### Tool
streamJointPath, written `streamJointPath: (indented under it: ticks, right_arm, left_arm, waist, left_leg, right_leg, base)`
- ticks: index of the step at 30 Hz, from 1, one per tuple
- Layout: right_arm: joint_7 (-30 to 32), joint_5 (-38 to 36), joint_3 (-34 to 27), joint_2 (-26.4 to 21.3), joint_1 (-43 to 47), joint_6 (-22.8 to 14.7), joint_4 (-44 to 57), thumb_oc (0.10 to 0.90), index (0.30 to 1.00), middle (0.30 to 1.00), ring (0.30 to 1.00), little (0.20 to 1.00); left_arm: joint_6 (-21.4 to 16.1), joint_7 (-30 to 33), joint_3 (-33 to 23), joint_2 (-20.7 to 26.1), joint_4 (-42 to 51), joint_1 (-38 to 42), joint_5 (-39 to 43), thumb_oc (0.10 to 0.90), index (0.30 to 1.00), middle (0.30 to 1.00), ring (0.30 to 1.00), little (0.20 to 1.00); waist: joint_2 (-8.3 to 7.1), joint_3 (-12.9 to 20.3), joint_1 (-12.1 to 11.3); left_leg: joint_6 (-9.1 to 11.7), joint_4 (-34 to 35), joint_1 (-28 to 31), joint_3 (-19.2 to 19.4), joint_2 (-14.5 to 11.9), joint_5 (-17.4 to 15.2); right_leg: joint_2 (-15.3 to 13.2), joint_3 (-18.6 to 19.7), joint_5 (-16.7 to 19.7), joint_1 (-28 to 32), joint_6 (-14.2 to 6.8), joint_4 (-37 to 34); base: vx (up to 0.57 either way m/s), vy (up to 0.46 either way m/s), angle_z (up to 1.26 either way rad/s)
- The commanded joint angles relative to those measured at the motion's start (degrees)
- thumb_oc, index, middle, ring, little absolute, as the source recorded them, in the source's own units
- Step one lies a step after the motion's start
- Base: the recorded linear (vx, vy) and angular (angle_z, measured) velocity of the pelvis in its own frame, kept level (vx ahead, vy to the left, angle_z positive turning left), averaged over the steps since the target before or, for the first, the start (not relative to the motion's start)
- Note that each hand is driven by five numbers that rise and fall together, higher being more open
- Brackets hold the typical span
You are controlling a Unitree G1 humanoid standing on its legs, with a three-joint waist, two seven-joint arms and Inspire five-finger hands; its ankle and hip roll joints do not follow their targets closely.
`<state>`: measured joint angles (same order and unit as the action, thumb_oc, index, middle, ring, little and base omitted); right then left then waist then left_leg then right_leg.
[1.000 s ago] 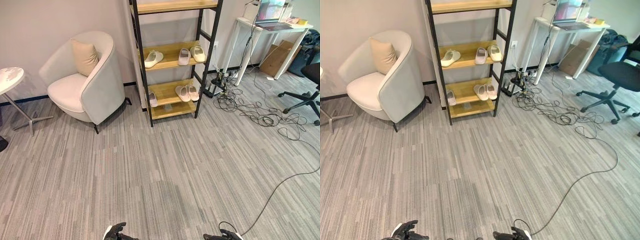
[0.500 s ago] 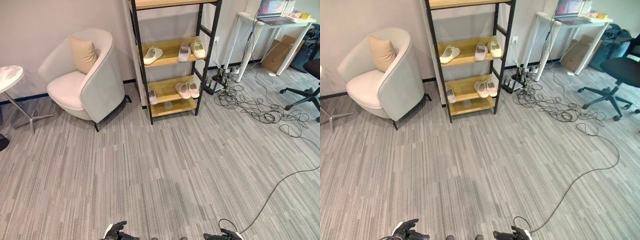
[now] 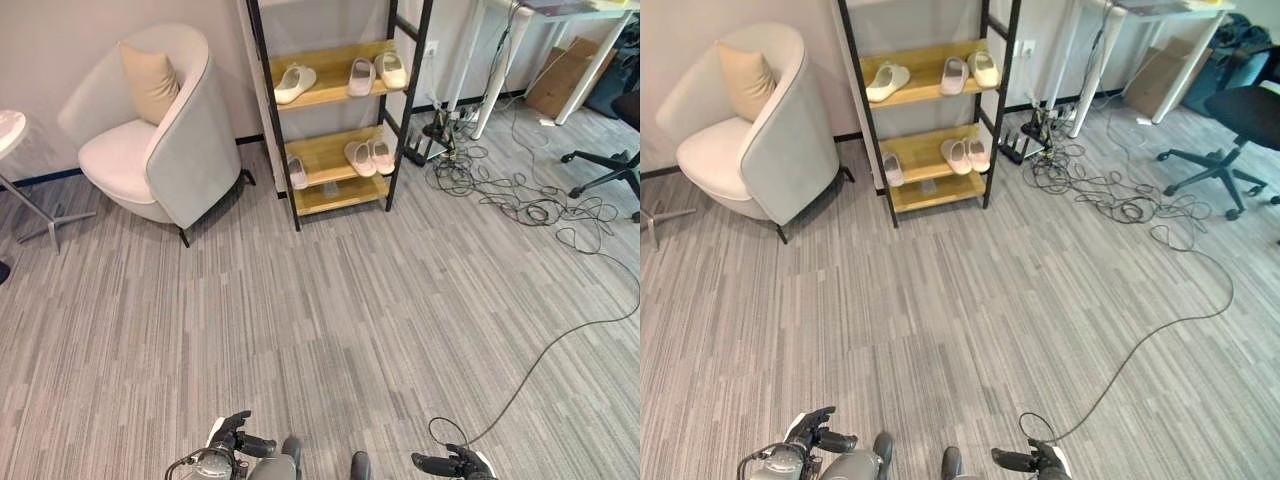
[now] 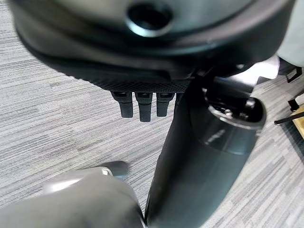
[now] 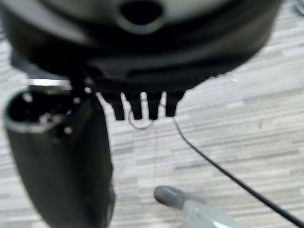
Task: Arrange the slippers neatly on the shoe rack.
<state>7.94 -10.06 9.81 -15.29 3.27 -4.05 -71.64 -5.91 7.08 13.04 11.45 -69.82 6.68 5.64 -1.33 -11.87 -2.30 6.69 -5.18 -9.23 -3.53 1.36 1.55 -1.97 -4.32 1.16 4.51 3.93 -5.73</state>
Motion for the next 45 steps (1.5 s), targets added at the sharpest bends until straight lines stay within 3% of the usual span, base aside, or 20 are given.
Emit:
streamJointPath:
  ticks: [1,5,8,12,14,16,17,18,19,20,21,25,29,30,32,33,36,38,41,45]
  right_arm:
    - [1.62,-0.21,0.54,-1.35,0.59,-0.94,1.03,0.8,0.9,0.9,0.9,0.9]
    - [1.28,0.54,0.9,-0.51,0.86,-0.78,1.67,0.8,0.9,0.9,0.9,0.9]
    - [0.73,2.04,1.06,-0.18,1.28,-0.56,1.58,0.8,0.9,0.9,0.9,0.9]
    - [0.23,2.2,0.93,-0.1,2.97,-0.36,2.4,0.8,0.9,0.9,0.9,0.9]
    - [0.24,1.96,0.82,0.06,3.01,-0.44,3.11,0.8,0.9,0.9,0.9,0.9]
    - [0.3,1.81,0.84,0.09,2.87,-0.61,3.74,0.8,0.9,0.9,0.9,0.9]
    - [0.08,1.59,1.08,0.06,2.92,-0.57,3.98,0.8,0.9,0.9,0.9,0.9]
    - [0.07,1.61,1.26,0.0,3.05,-0.61,3.97,0.8,0.9,0.9,0.9,0.9]
    - [0.07,1.61,1.28,-0.01,3.05,-0.62,3.97,0.8,0.9,0.9,0.9,0.9]
    - [0.06,1.53,1.44,-0.15,3.5,-0.52,3.96,0.8,0.9,0.9,0.9,0.9]
    - [-0.07,1.51,1.53,-0.15,3.54,-0.29,4.03,0.8,0.9,0.9,0.9,0.9]
    - [-0.16,1.71,1.64,0.18,2.55,-0.23,3.92,0.8,0.9,0.9,0.9,0.9]
    - [0.29,1.15,1.3,0.35,2.07,-0.81,3.5,0.8,0.9,0.9,0.9,0.9]
    - [0.28,1.14,1.31,0.34,2.08,-0.83,3.49,0.8,0.9,0.9,0.9,0.9]
    - [0.44,0.13,1.58,0.44,2.52,-1.12,4.02,0.8,0.9,0.9,0.9,0.9]
    - [0.97,-1.26,2.05,0.09,3.25,-1.55,4.94,0.8,0.9,0.9,0.9,0.9]
    - [1.29,-1.52,2.07,-0.27,3.49,-1.0,4.92,0.8,0.9,0.9,0.9,0.9]
    - [1.19,-1.86,2.41,-0.3,3.45,-1.01,4.98,0.8,0.9,0.9,0.9,0.9]
    - [0.98,-1.54,2.66,-0.36,3.03,-1.11,4.59,0.8,0.9,0.9,0.9,0.9]
    - [1.09,-1.61,1.89,0.07,2.28,-1.21,3.88,0.8,0.9,0.9,0.9,0.9]
  left_arm:
    - [-0.72,1.3,1.03,-0.61,-0.93,-2.78,-0.46,0.8,0.9,0.9,0.9,0.9]
    - [-0.64,1.42,-0.32,0.02,-1.59,-4.18,-0.74,0.8,0.9,0.9,0.9,0.9]
    - [-0.64,1.46,-1.86,0.45,-1.87,-4.57,0.11,0.8,0.9,0.9,0.9,0.9]
    - [-0.33,1.61,-1.34,1.33,-0.65,-3.54,0.31,0.8,0.9,0.9,0.9,0.9]
    - [-0.25,1.78,-0.96,1.64,-0.14,-3.23,0.24,0.8,0.9,0.9,0.9,0.9]
    - [-0.31,1.94,-0.85,1.7,0.09,-3.08,0.36,0.8,0.9,0.9,0.9,0.9]
    - [-0.39,1.64,-0.67,1.69,0.3,-2.87,0.12,0.8,0.9,0.9,0.9,0.9]
    - [-0.48,1.69,-0.67,1.76,0.07,-2.72,0.06,0.8,0.9,0.9,0.9,0.9]
    - [-0.49,1.69,-0.68,1.74,0.06,-2.73,0.06,0.8,0.9,0.9,0.9,0.9]
    - [-0.63,1.71,-0.5,1.66,-0.73,-2.36,-0.31,0.8,0.9,0.9,0.9,0.9]
    - [-0.61,1.67,-0.66,1.57,-0.99,-2.22,-0.67,0.8,0.9,0.9,0.9,0.9]
    - [-0.64,1.79,-0.96,1.29,-2.78,-2.66,-1.91,0.8,0.9,0.9,0.9,0.9]
    - [-0.47,1.62,-1.19,0.44,-3.48,-3.5,-1.37,0.8,0.9,0.9,0.9,0.9]
    - [-0.47,1.62,-1.19,0.44,-3.47,-3.5,-1.37,0.8,0.9,0.9,0.9,0.9]
    - [-0.26,1.32,-0.7,0.43,-2.81,-3.4,-1.21,0.8,0.9,0.9,0.9,0.9]
    - [-0.1,1.42,0.13,0.64,-1.51,-2.38,-0.84,0.8,0.9,0.9,0.9,0.9]
    - [0.04,1.52,0.77,0.96,-0.66,-1.97,-0.91,0.8,0.9,0.9,0.9,0.9]
    - [-0.15,1.74,1.29,0.88,0.0,-1.64,-0.53,0.8,0.9,0.9,0.9,0.9]
    - [-0.39,1.53,1.49,0.54,-0.02,-2.09,-0.61,0.8,0.9,0.9,0.9,0.9]
    - [-0.59,1.57,0.27,0.34,-0.16,-2.93,0.26,0.8,0.9,0.9,0.9,0.9]
  waist:
    - [0.33,2.16,-2.32]
    - [-0.25,3.45,-4.06]
    - [-1.7,4.63,-6.03]
    - [-0.8,3.21,-4.45]
    - [1.09,2.64,-3.09]
    - [1.76,2.51,-2.3]
    - [2.11,2.67,-1.37]
    - [1.99,2.7,-0.85]
    - [2.09,2.51,-0.8]
    - [1.57,2.88,0.48]
    - [1.78,2.74,1.09]
    - [1.27,3.79,1.86]
    - [2.4,5.22,2.01]
    - [2.43,5.21,2.08]
    - [1.85,4.15,1.39]
    - [-0.03,1.76,0.03]
    - [-1.06,0.71,-0.96]
    - [-1.52,0.6,-2.02]
    - [-1.09,1.53,-3.01]
    - [0.38,2.13,-4.72]
  left_leg:
    - [-3.69,-0.76,-5.32,0.96,2.38,2.5]
    - [-4.98,1.06,-5.39,-0.74,3.56,3.34]
    - [-6.86,-2.22,-4.4,-0.75,4.54,-0.52]
    - [-9.69,-2.46,0.82,-1.74,4.16,-3.77]
    - [-10.21,-1.35,3.99,-2.82,2.83,-4.62]
    - [-10.21,-0.24,6.32,-3.4,2.43,-5.38]
    - [-9.81,0.93,9.35,-3.77,2.18,-7.15]
    - [-9.6,1.37,10.27,-4.08,2.12,-7.55]
    - [-9.57,1.44,10.6,-4.14,2.01,-7.68]
    - [-8.85,2.55,13.17,-5.64,2.19,-8.94]
    - [-8.29,3.51,14.91,-6.28,1.57,-9.5]
    - [-6.88,4.34,18.45,-7.69,-0.16,-11.4]
    - [-3.28,-2.3,16.93,-8.5,-2.99,-4.82]
    - [-3.26,-2.45,16.87,-8.58,-3.0,-4.9]
    - [-1.97,-13.66,11.69,-7.77,-3.03,0.57]
    - [-2.7,-25.36,4.51,-5.56,-2.33,3.75]
    - [-3.72,-28.92,0.38,-1.68,-3.72,1.87]
    - [-4.34,-26.56,-3.11,-0.69,-1.45,-1.25]
    - [-4.55,-14.43,-4.54,0.48,0.31,-3.26]
    - [-3.78,2.01,-5.96,3.04,0.44,4.89]
  right_leg:
    - [3.28,0.79,-8.79,4.84,-5.95,1.62]
    - [3.68,3.45,-10.72,6.49,-6.12,3.44]
    - [1.28,3.69,-10.5,5.22,-8.6,10.96]
    - [0.45,4.09,1.8,-5.1,-14.57,32.07]
    - [0.21,1.94,0.66,-10.14,-13.84,38.01]
    - [-1.1,-0.76,-0.87,-12.51,-12.73,36.74]
    - [-2.99,-4.12,-4.13,-13.44,-11.01,29.0]
    - [-3.2,-4.62,-3.51,-14.53,-10.67,25.3]
    - [-3.09,-4.71,-3.59,-14.17,-10.64,25.21]
    - [-3.51,-3.48,-1.51,-17.28,-10.86,15.61]
    - [-3.31,-2.62,-0.54,-17.25,-11.38,12.06]
    - [-2.59,0.24,1.37,-16.42,-11.33,9.12]
    - [-0.46,-1.47,0.28,-13.26,-9.12,8.66]
    - [-0.44,-1.55,0.29,-13.2,-9.1,8.6]
    - [0.09,-1.07,-1.41,-10.22,-7.52,8.02]
    - [-0.53,-0.62,-2.21,-7.49,-5.82,7.27]
    - [-0.57,-0.73,-3.47,-5.07,-5.08,6.78]
    - [-0.2,0.04,-4.62,-2.71,-5.03,5.86]
    - [0.58,-0.13,-6.89,0.22,-6.01,4.19]
    - [3.29,0.47,-9.4,4.9,-6.3,3.35]
  base:
    - [0.38,0.099,-0.09]
    - [0.3,0.113,-0.62]
    - [0.28,0.139,-0.66]
    - [0.21,0.143,-0.31]
    - [0.27,0.139,0.31]
    - [0.31,0.047,0.17]
    - [0.36,-0.046,0.07]
    - [0.36,-0.043,0.12]
    - [0.43,-0.115,0.09]
    - [0.47,-0.13,0.11]
    - [0.47,-0.129,0.13]
    - [0.4,-0.149,0.26]
    - [0.35,-0.169,0.46]
    - [0.21,-0.132,0.2]
    - [0.21,-0.21,-0.02]
    - [0.15,-0.212,-0.11]
    - [0.24,-0.182,0.03]
    - [0.28,-0.014,0.09]
    - [0.4,0.055,-0.05]
    - [0.41,0.103,0.16]
